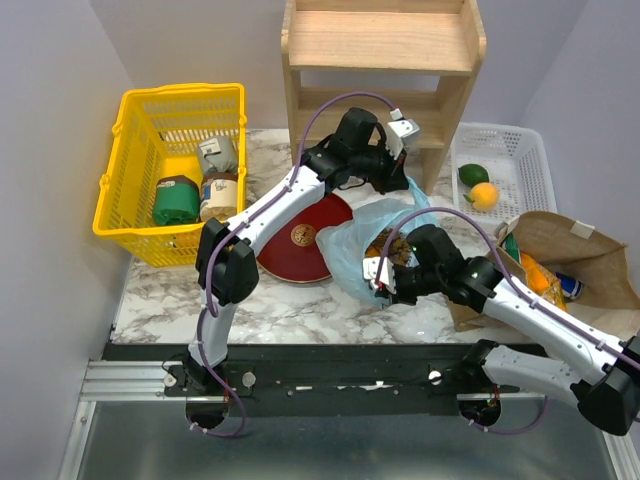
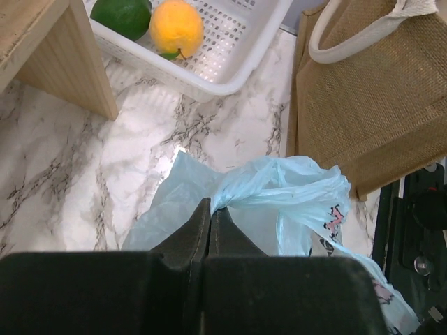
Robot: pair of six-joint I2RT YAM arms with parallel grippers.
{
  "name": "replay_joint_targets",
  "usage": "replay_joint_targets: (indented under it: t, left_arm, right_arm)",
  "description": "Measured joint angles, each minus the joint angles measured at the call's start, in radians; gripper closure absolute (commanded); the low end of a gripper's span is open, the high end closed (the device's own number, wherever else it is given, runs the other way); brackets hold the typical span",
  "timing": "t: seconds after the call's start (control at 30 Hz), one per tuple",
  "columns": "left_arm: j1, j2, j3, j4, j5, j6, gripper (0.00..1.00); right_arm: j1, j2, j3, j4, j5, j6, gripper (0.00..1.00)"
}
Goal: Untie the knot of the grocery bags and take out the mixed food
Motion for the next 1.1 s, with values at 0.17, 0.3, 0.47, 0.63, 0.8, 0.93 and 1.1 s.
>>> replay_joint_targets:
  t: [0.17, 0.3, 0.47, 0.63, 0.8, 0.93, 1.1]
  left_arm:
    - [0.001, -0.002, -0.001, -0.015, 0.000, 0.027, 1.00]
    - [0.003, -0.002, 0.012, -0.061, 0.000, 0.060, 1.00]
    - [0.013, -0.002, 0.070, -0.103, 0.000, 0.078, 1.00]
    - [0.031, 0.000, 0.094, -0.110, 0.005, 0.093, 1.00]
    - [0.045, 0.008, 0.099, -0.147, 0.021, 0.114, 1.00]
    - [0.052, 0.019, 0.097, -0.165, 0.031, 0.121, 0.88]
    - [0.065, 0.049, 0.117, -0.190, 0.047, 0.122, 0.82]
  right_arm:
    - [0.002, -0.017, -0.048, 0.045, 0.111, -0.011, 0.91]
    - [-0.036, -0.026, -0.116, 0.085, 0.220, -0.003, 0.91]
    - [-0.095, -0.009, -0.123, 0.180, 0.321, 0.018, 0.56]
    - [-0.130, 0.061, -0.119, 0.273, 0.364, 0.010, 0.49]
    - [-0.187, 0.171, -0.055, 0.312, 0.367, 0.004, 0.41]
    - [-0.198, 0.245, -0.016, 0.363, 0.365, -0.023, 0.32]
    - [-0.208, 0.352, 0.002, 0.383, 0.357, -0.063, 0.27]
